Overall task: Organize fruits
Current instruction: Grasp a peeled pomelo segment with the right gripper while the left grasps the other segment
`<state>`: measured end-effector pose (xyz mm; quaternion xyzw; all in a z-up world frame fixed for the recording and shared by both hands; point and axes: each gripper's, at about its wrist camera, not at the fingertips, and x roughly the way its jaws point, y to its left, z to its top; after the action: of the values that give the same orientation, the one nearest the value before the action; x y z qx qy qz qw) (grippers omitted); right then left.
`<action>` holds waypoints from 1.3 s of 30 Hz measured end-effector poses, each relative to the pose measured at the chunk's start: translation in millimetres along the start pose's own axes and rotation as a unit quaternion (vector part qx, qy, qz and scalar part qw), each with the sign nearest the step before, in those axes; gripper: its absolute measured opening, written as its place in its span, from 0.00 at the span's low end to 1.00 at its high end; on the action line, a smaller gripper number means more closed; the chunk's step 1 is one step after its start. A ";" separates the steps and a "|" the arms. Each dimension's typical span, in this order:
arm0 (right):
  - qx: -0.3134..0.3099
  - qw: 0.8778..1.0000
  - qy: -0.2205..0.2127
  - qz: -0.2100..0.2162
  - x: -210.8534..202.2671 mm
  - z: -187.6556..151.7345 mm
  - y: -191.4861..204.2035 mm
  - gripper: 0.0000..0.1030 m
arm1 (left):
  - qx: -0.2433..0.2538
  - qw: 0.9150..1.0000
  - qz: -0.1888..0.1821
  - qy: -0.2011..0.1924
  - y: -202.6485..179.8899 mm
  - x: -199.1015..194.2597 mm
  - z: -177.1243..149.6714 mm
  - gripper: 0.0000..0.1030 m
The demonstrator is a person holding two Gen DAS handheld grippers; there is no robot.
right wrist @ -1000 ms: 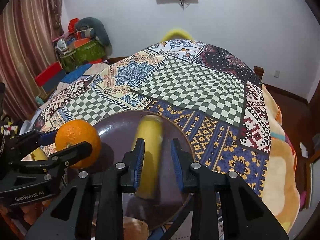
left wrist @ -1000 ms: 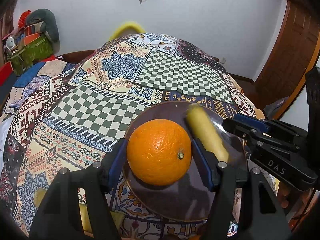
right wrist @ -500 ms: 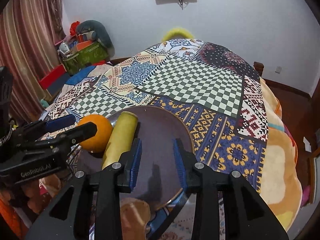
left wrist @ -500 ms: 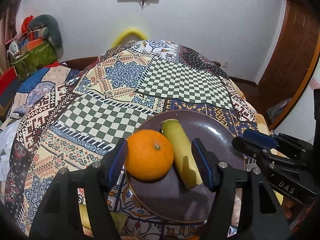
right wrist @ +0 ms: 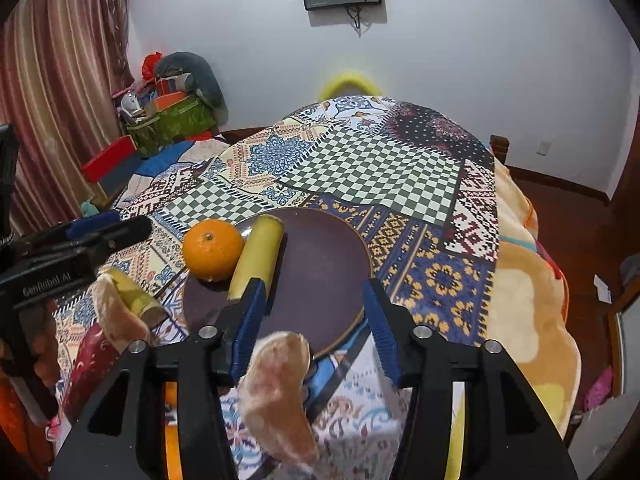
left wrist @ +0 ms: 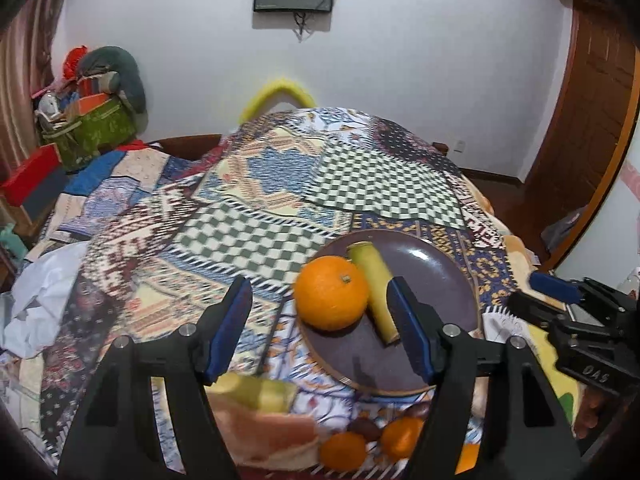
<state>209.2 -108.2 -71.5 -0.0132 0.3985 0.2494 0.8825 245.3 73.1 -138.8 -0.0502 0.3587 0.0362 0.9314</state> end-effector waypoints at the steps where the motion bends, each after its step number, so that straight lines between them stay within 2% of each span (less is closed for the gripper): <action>1: 0.000 1.000 -0.001 -0.001 -2.6 -1.7 0.6 0.50 | -0.001 1.000 0.005 0.000 3.4 -3.0 -1.9 0.69; 7: 0.000 1.000 0.004 -0.002 -9.6 -13.4 6.6 0.51 | -0.012 0.999 0.026 0.025 25.8 -9.8 -21.8 0.73; 9: -0.002 1.000 0.009 -0.003 -8.5 -18.2 9.0 0.52 | -0.016 0.999 0.033 0.036 30.7 -8.6 -30.4 0.82; 13: -0.001 1.000 0.020 -0.005 -6.2 -29.3 10.7 0.56 | -0.030 0.997 0.049 0.056 36.6 -4.8 -50.1 0.90; 18: 0.006 0.999 0.039 -0.002 -0.9 -43.9 10.1 0.57 | -0.039 0.993 0.076 0.080 35.3 9.9 -70.1 0.92; 23: 0.010 0.998 0.058 0.002 8.3 -51.7 10.8 0.58 | -0.009 0.992 0.104 0.065 20.9 15.2 -76.3 0.99; 28: 0.007 0.997 0.071 0.010 18.8 -55.4 14.3 0.58 | 0.003 0.989 0.135 0.067 15.5 24.5 -78.3 0.99; 35: -0.001 0.996 0.090 0.013 33.5 -60.3 20.4 0.58 | -0.001 0.992 0.109 0.058 23.0 20.0 -82.9 1.00; 37: -0.001 0.996 0.094 0.015 35.0 -61.8 20.8 0.58 | -0.006 0.993 0.095 0.065 29.7 15.2 -86.7 1.00; 39: -0.001 0.995 0.094 0.015 35.0 -63.5 19.8 0.58 | -0.007 0.992 0.096 0.082 37.7 13.7 -93.2 0.99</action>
<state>175.6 -90.0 -136.2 -0.0313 0.4799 0.2601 0.8373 189.6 99.8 -219.3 -0.0253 0.4365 0.1240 0.8908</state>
